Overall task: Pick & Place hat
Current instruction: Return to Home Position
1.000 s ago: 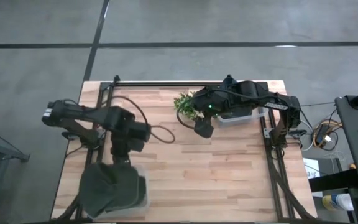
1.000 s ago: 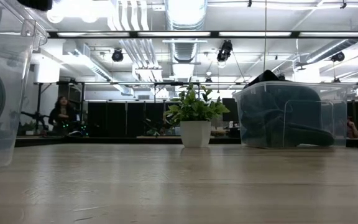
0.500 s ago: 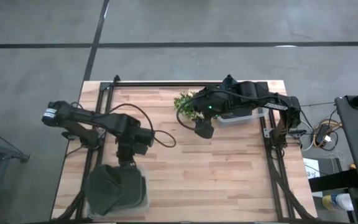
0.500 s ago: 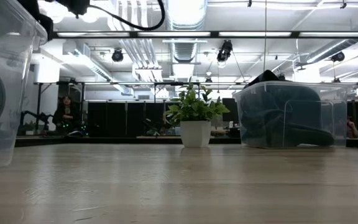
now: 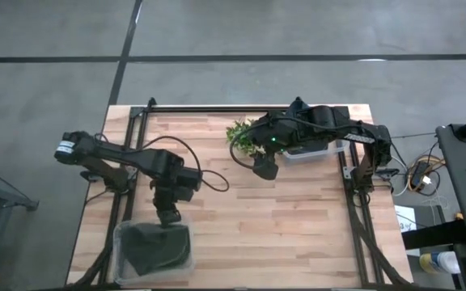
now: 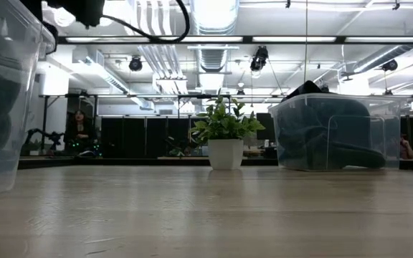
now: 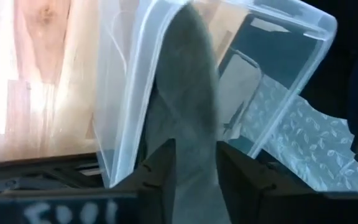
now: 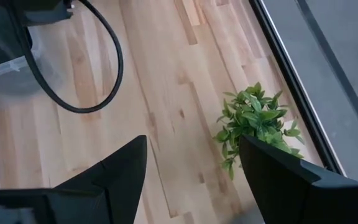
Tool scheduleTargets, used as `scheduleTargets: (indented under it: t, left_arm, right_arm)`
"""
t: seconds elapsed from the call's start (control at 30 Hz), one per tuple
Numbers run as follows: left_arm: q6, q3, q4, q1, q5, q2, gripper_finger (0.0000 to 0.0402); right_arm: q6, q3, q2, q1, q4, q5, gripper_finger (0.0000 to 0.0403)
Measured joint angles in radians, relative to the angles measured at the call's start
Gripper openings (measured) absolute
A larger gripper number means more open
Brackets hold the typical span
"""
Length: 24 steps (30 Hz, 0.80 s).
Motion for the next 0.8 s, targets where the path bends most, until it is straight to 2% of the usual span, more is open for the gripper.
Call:
scheduleTargets:
  t: [0.1,0.27,0.43,0.53,0.6,0.7,0.8]
  left_arm:
    - [-0.007,0.038,-0.057,0.007,-0.009,0.0,0.013]
    - [0.036,0.15,-0.111,0.012,-0.117,-0.007,0.0156]
    - [0.069,0.301,-0.108,0.021,-0.346,-0.021,0.0158]
    - [0.081,0.381,-0.11,0.033,-0.481,-0.035,0.0151]
    - [0.081,0.424,-0.127,0.035,-0.584,-0.053,0.0135]
    - [0.087,0.464,-0.13,0.036,-0.737,-0.099,0.009]
    - [0.086,0.47,-0.084,0.04,-0.836,-0.164,0.0024]
  right_arm:
    - [0.0,0.0,0.0,0.0,0.001,0.0,0.0246]
    - [0.001,0.0,0.0,0.0,0.002,-0.004,0.0244]
    - [0.034,0.0,0.0,0.001,0.002,-0.011,0.0229]
    - [0.044,-0.001,0.0,0.001,0.0,-0.011,0.0186]
    - [0.056,-0.002,0.0,0.001,-0.001,-0.01,0.0138]
    - [0.05,-0.002,-0.002,0.001,0.003,-0.01,0.0044]
    - [0.026,-0.002,-0.006,0.001,0.074,-0.01,0.0016]
